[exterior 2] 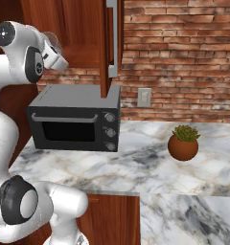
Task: Move the glass cup from next to the sink to the open cabinet. Then, move the bowl with the carrot to the fridge to clear the area for faucet cleaning.
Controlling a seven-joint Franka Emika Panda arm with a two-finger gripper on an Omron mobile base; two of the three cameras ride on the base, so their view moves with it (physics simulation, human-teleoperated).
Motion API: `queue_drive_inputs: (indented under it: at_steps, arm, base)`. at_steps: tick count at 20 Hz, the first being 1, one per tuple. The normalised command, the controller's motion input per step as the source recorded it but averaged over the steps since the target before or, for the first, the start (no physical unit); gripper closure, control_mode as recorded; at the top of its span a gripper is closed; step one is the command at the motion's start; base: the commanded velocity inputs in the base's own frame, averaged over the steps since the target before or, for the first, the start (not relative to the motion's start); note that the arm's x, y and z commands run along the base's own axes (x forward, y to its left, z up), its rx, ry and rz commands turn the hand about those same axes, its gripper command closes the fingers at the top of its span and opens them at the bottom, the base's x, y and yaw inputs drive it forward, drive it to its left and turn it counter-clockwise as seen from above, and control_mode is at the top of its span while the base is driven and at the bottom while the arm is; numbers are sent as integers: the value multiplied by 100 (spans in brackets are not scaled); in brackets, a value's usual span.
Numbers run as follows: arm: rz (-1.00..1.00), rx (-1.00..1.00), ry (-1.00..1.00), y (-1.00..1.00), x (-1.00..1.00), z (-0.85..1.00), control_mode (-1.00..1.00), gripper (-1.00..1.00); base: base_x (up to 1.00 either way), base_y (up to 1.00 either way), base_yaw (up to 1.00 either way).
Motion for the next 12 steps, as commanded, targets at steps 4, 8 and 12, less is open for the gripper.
queue_drive_inputs:
  at_steps: [4,8,12]
  arm:
    - [-2,0,1,0,94,-15,-100,100]
    - [-4,0,3,0,90,-23,-100,100]
    - [-3,0,6,0,78,-30,-100,100]
  base:
    - [0,0,0]
    - [0,0,0]
    - [0,0,0]
